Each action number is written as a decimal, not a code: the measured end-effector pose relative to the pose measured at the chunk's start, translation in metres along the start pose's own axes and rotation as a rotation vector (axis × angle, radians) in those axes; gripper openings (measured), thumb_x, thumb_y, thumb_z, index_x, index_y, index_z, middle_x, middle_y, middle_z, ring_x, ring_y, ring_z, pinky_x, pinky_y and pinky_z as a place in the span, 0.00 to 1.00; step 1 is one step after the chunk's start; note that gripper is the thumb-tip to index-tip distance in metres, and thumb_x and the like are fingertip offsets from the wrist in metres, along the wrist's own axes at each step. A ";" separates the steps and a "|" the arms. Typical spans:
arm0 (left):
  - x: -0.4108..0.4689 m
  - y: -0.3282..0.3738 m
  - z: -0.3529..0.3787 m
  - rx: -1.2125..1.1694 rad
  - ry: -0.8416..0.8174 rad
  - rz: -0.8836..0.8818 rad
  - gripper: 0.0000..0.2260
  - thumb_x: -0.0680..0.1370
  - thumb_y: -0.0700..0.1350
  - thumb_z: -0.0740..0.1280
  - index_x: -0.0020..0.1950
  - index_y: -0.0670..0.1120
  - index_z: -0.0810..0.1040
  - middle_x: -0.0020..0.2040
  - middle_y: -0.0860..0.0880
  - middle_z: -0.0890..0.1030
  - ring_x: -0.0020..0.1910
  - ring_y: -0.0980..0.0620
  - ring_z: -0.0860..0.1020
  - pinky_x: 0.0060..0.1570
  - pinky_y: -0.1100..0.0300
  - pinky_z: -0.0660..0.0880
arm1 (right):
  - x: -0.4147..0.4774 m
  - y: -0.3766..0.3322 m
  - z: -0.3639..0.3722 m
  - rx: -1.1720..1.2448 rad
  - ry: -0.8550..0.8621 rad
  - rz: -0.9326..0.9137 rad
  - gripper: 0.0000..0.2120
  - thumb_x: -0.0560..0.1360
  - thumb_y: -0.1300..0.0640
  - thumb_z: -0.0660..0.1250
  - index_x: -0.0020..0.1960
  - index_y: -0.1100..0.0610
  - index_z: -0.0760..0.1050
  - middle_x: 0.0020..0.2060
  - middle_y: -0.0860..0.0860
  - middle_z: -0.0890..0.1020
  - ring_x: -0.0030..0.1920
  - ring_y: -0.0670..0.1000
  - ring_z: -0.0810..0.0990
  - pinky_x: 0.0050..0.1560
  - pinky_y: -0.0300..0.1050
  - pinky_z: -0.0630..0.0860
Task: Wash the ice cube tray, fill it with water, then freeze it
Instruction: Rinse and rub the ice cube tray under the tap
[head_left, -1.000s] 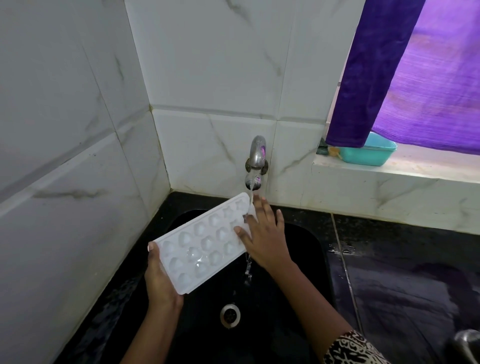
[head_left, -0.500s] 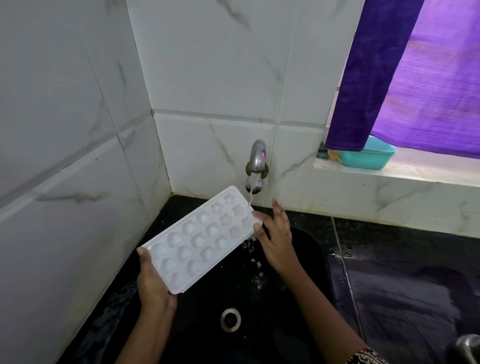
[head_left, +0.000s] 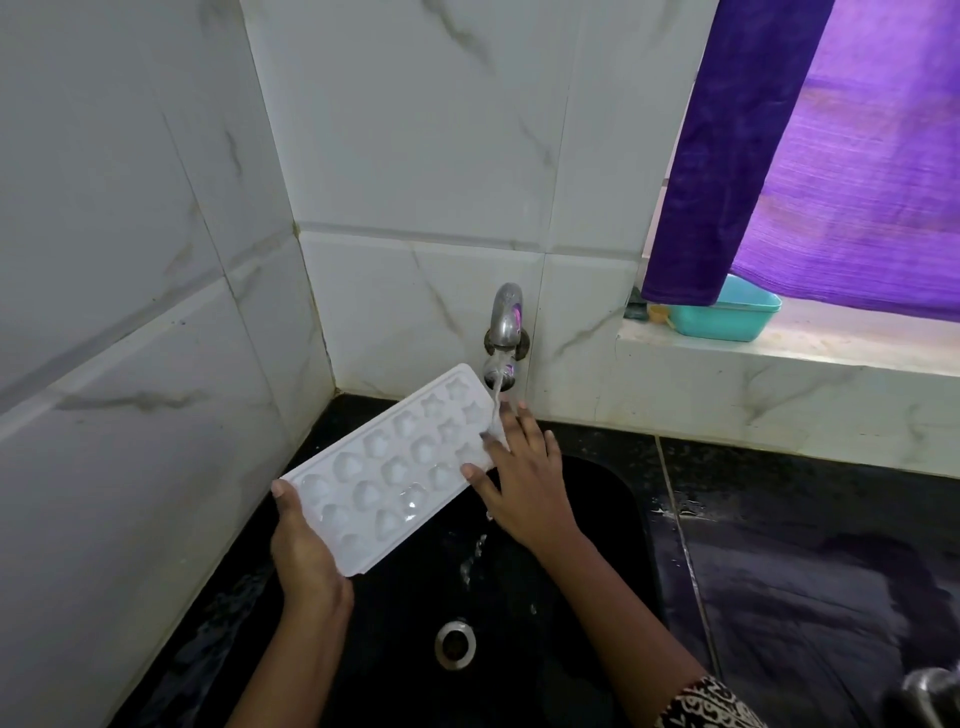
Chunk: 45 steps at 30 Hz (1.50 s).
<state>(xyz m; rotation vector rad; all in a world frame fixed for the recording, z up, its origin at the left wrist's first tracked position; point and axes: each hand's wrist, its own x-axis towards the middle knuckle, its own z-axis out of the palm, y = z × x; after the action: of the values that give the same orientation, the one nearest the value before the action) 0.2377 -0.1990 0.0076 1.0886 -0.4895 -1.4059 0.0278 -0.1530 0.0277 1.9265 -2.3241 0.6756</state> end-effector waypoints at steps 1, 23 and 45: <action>0.002 0.003 0.000 0.002 0.051 0.024 0.21 0.75 0.68 0.63 0.51 0.52 0.80 0.46 0.55 0.86 0.45 0.54 0.85 0.44 0.55 0.79 | 0.001 0.002 -0.001 0.007 -0.015 -0.023 0.23 0.78 0.38 0.53 0.65 0.49 0.72 0.77 0.49 0.50 0.76 0.50 0.42 0.73 0.59 0.45; -0.006 -0.008 0.006 0.097 0.144 0.079 0.21 0.77 0.66 0.61 0.54 0.50 0.79 0.46 0.54 0.83 0.42 0.57 0.83 0.38 0.61 0.78 | 0.005 0.011 -0.004 -0.079 -0.066 0.076 0.21 0.73 0.34 0.60 0.60 0.45 0.75 0.77 0.49 0.43 0.76 0.51 0.36 0.71 0.61 0.37; -0.015 -0.016 0.004 0.066 0.149 0.050 0.25 0.77 0.67 0.60 0.59 0.47 0.78 0.51 0.50 0.83 0.47 0.52 0.83 0.41 0.58 0.79 | -0.002 0.009 0.006 -0.117 -0.039 0.040 0.22 0.76 0.39 0.59 0.65 0.47 0.72 0.76 0.49 0.37 0.76 0.52 0.35 0.71 0.62 0.39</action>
<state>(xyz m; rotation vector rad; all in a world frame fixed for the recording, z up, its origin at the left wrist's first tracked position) 0.2235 -0.1832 0.0010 1.2167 -0.4546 -1.2619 0.0205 -0.1523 0.0191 1.8647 -2.3724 0.4968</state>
